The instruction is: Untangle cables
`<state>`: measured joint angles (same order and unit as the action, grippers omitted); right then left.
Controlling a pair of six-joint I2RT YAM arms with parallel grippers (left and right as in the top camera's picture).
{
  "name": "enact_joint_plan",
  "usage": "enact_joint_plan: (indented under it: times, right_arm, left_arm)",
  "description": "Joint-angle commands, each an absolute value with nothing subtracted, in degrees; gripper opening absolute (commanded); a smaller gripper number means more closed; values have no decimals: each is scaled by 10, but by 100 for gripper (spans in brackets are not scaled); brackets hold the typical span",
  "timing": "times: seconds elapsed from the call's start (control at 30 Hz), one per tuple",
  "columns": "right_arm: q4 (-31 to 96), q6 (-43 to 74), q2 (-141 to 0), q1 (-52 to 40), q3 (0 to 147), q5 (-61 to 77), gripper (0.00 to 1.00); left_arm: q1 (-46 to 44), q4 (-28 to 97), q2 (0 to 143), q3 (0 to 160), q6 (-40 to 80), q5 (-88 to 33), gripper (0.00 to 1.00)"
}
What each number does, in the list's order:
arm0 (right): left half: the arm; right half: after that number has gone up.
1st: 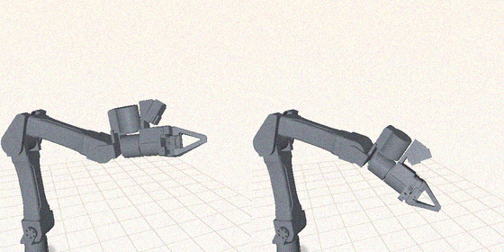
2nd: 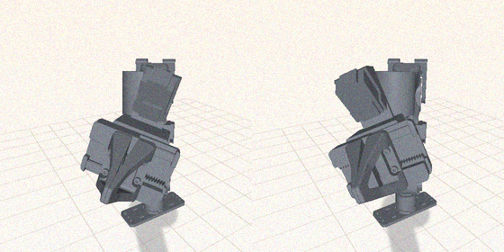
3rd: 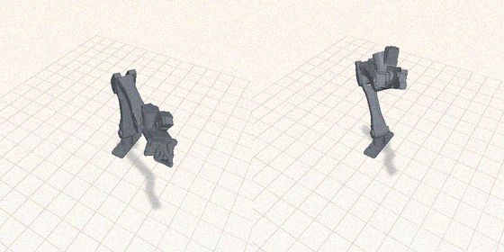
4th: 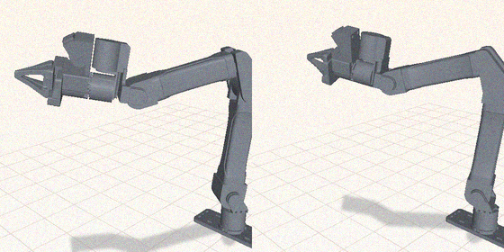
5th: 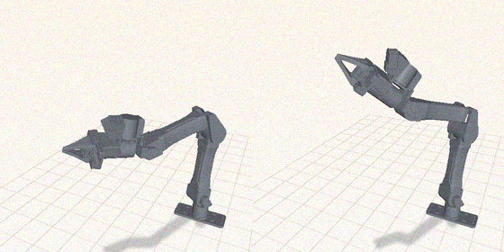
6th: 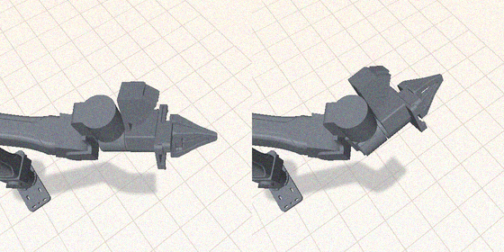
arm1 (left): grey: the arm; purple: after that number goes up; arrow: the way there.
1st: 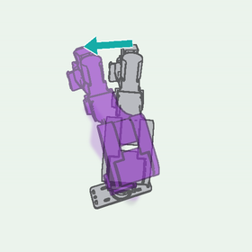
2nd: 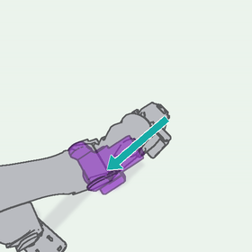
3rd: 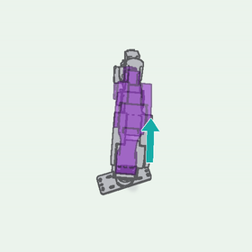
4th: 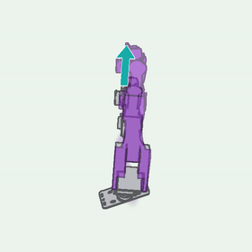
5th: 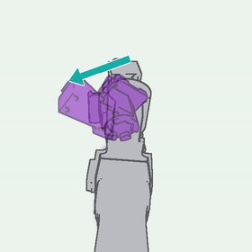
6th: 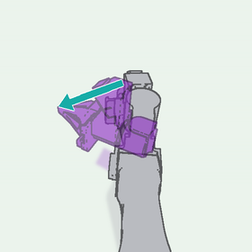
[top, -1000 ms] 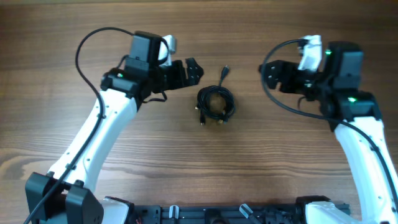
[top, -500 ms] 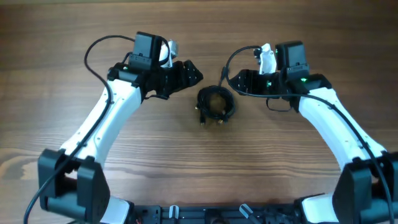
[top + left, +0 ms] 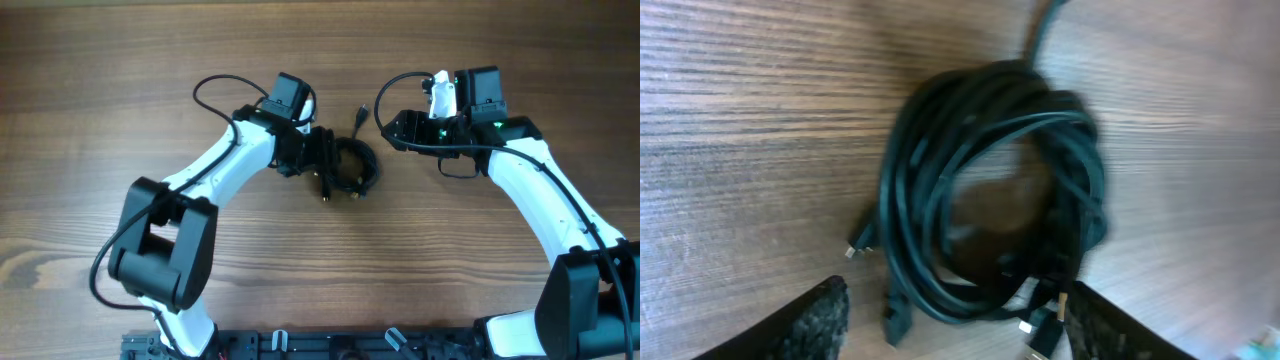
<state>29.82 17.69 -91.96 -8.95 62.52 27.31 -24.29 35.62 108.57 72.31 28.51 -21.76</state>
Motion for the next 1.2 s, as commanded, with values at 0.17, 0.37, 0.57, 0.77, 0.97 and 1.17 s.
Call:
enact_joint_plan:
  times: [0.17,0.37,0.57,0.77,0.97,1.17]
  right_arm:
    - [325,165,-924,-90,637,270,73]
    - [337,166,-924,-90,637,271,73]
    - [337,160,-924,-90,637,299,73]
    - [327,113,-918,-90,643,358,73]
    - [326,115,-889,-90,678,398,70]
    - [308,191,-862,-103,689,408,63]
  left_arm:
    - [-253,354,1135,722,272,-144,40]
    - [-254,350,1149,722,272,-140,21]
    - [-253,319,1149,722,273,-138,4]
    - [-246,306,1100,744,249,-160,4]
    - [-246,278,985,755,195,-212,4]
    - [-246,285,955,755,229,-211,4]
